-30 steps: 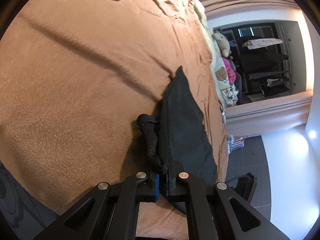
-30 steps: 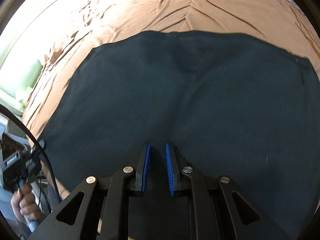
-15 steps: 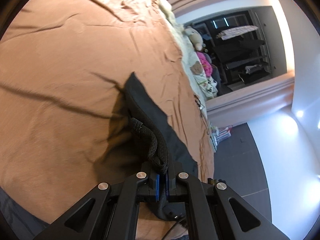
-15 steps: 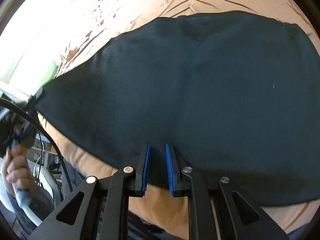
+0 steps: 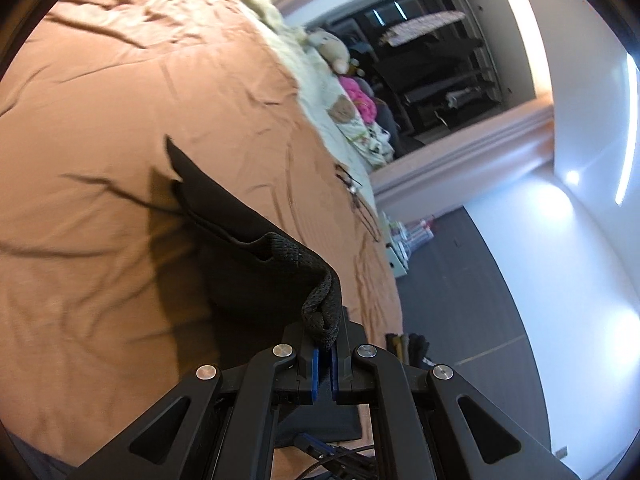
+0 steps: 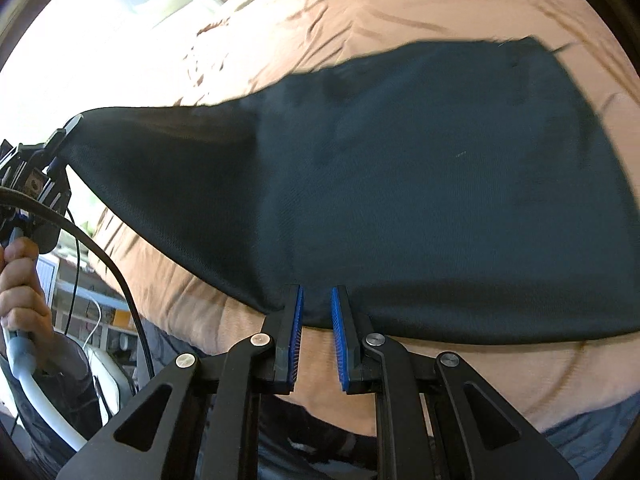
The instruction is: Fold small clothes
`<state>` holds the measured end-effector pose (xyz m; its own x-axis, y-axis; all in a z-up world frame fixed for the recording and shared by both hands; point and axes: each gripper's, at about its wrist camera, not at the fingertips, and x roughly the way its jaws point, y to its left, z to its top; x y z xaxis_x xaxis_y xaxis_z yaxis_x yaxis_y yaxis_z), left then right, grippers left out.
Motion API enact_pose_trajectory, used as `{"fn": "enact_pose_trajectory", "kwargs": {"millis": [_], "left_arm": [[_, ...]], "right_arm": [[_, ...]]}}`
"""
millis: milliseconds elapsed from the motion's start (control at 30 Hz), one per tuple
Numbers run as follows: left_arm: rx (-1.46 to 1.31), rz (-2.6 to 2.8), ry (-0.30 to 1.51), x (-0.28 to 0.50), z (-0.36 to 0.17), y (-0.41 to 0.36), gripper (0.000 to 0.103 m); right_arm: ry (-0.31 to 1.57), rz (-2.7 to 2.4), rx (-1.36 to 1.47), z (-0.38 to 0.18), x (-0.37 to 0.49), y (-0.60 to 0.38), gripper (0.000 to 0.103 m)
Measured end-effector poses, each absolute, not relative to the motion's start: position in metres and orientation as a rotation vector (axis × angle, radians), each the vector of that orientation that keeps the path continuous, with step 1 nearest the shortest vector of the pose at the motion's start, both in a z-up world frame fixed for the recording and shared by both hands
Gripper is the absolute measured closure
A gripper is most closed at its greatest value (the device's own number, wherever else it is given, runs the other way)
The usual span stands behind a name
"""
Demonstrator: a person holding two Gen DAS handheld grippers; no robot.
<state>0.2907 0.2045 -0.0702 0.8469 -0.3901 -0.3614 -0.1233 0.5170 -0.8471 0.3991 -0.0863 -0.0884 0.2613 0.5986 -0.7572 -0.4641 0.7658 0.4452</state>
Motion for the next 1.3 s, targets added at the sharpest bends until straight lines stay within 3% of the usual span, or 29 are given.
{"fn": "enact_pose_trajectory", "kwargs": {"millis": [400, 567, 1300], "left_arm": [[-0.933, -0.327, 0.627, 0.336, -0.045, 0.135, 0.100], [-0.902, -0.370, 0.665, 0.353, -0.045, 0.110, 0.100], [-0.784, -0.548, 0.883, 0.407, -0.082, -0.029, 0.100]], "right_arm": [[0.886, 0.591, 0.190, -0.050, 0.386, -0.173, 0.088], [0.810, 0.580, 0.190, -0.042, 0.371, -0.195, 0.042], [0.850, 0.468, 0.305, -0.067, 0.344, -0.277, 0.040]]}}
